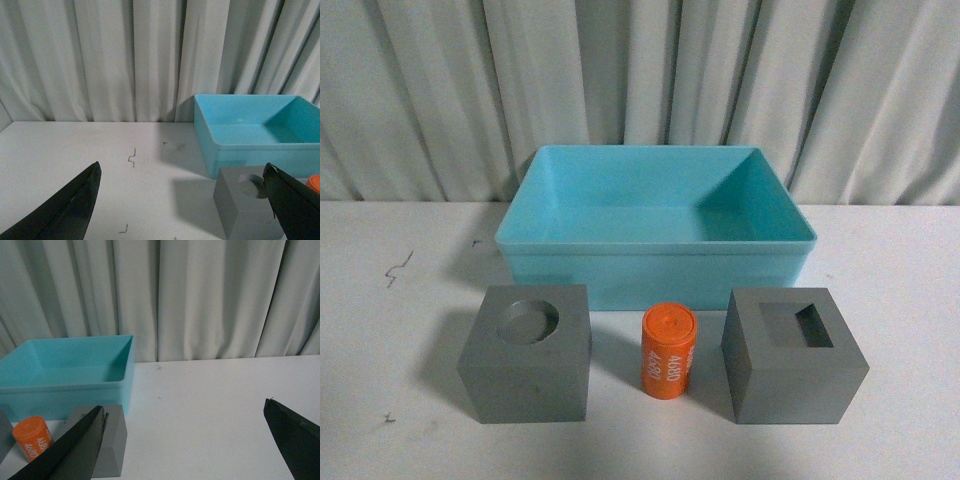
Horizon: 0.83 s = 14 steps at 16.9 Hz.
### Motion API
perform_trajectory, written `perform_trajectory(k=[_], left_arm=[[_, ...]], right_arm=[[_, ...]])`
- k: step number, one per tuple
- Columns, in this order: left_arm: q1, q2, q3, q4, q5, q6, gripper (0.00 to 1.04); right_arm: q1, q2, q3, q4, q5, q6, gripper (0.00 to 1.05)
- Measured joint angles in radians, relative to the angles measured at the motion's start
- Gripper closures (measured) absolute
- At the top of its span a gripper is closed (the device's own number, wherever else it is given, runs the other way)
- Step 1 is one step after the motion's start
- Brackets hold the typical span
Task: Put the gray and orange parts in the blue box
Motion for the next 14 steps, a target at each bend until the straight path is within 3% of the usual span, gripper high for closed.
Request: perform_trajectory(k=[14], left_arm=[[0.0,0.0,0.0,0.0,0.0,0.0,0.07]], right_arm=[[0.0,0.0,0.0,0.0,0.0,0.0,0.06]])
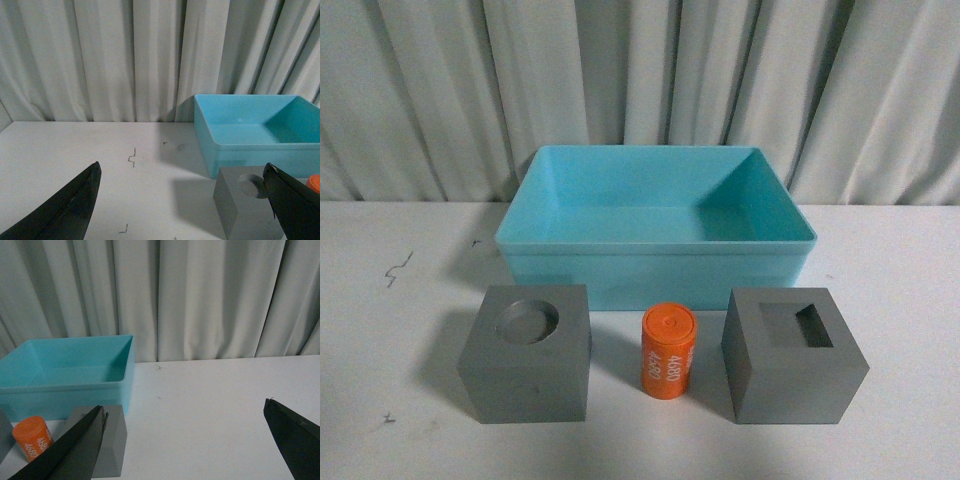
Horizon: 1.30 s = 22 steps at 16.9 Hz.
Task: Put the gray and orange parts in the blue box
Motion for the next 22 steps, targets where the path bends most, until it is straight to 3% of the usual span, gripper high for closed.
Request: perform_trajectory(k=[22], left_arm=[[0.0,0.0,0.0,0.0,0.0,0.0,0.07]], right_arm=[[0.0,0.0,0.0,0.0,0.0,0.0,0.06]])
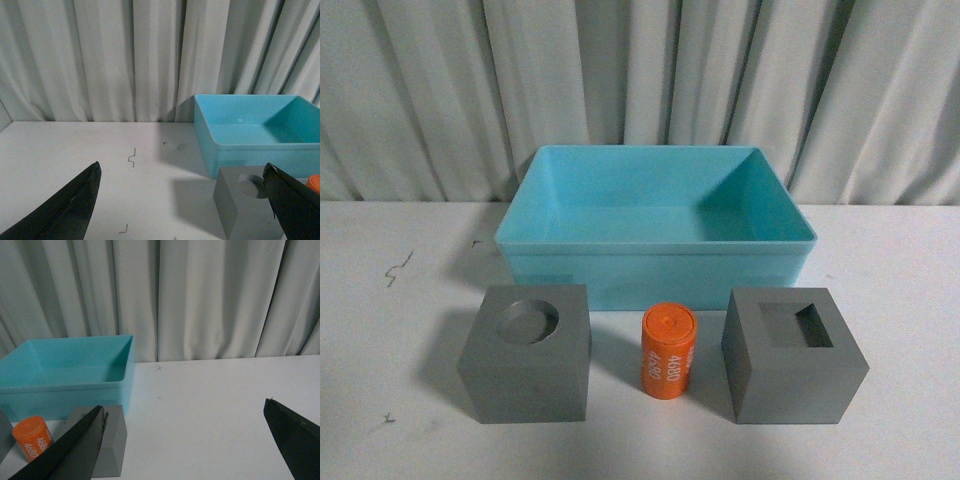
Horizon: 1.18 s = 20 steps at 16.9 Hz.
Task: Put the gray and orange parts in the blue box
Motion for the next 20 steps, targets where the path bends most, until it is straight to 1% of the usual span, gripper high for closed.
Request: perform_trajectory(k=[20], left_arm=[[0.0,0.0,0.0,0.0,0.0,0.0,0.07]], right_arm=[[0.0,0.0,0.0,0.0,0.0,0.0,0.06]])
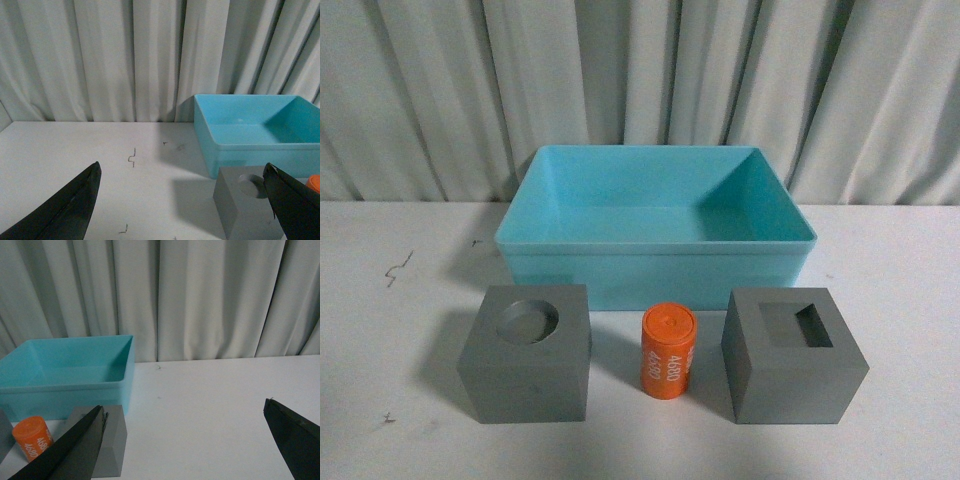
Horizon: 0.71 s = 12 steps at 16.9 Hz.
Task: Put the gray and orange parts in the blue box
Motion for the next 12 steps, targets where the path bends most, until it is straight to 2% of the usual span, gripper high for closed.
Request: perform_trajectory(k=[5,7,9,12], left_arm=[[0.0,0.0,0.0,0.0,0.0,0.0,0.07],[0.0,0.0,0.0,0.0,0.0,0.0,0.07],[0.0,0.0,0.0,0.0,0.0,0.0,0.07],[0.0,0.0,0.0,0.0,0.0,0.0,0.07]], right_arm=[[0.0,0.0,0.0,0.0,0.0,0.0,0.06],[0.0,0.0,0.0,0.0,0.0,-0.002,0.24],[0.0,0.0,0.0,0.0,0.0,-0.003,0.05],[0.0,0.0,0.0,0.0,0.0,-0.003,0.06]])
